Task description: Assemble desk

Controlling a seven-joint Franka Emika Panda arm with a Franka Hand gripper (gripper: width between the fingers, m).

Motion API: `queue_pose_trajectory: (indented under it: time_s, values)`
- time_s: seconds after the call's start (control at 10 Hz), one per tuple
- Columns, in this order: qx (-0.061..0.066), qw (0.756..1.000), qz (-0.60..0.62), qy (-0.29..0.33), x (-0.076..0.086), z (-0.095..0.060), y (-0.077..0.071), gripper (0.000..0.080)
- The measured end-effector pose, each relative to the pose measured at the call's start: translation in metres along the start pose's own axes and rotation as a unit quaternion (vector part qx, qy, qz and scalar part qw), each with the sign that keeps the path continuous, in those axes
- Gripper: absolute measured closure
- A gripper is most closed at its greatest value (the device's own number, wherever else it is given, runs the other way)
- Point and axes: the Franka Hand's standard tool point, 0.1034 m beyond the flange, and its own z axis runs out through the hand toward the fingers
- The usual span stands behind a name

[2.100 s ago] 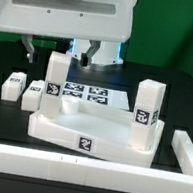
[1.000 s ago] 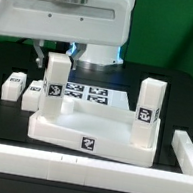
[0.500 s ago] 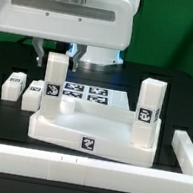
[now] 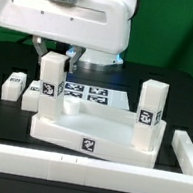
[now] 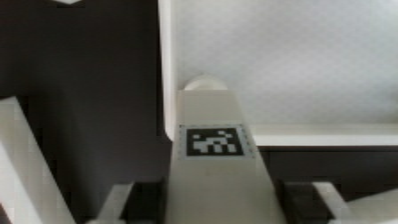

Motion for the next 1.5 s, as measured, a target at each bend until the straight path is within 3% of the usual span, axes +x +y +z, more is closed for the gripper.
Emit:
queue_pose_trajectory:
  time_s: [0.2,0.5,0.8,1.0,1.2,1.3,1.4,1.5]
  values:
    - [0.008,0.997,0.078,0.000,0.000,0.000,-0.002,0.0509]
    - [0.009,0.985,0.173,0.003,0.000,0.000,-0.008,0.0509]
    - [0.021,0.951,0.309,0.006,-0.002,0.001,-0.022,0.0509]
    - [0.036,0.926,0.376,-0.004,-0.003,0.001,-0.027,0.0509]
    - [0.038,0.915,0.400,-0.007,-0.004,0.001,-0.029,0.0509]
    - [0.036,0.925,0.379,-0.006,-0.004,0.001,-0.030,0.0431]
    - [0.036,0.940,0.339,-0.004,-0.004,0.000,-0.033,0.0250]
    - [0.036,0.947,0.319,-0.004,-0.004,-0.001,-0.035,0.0250]
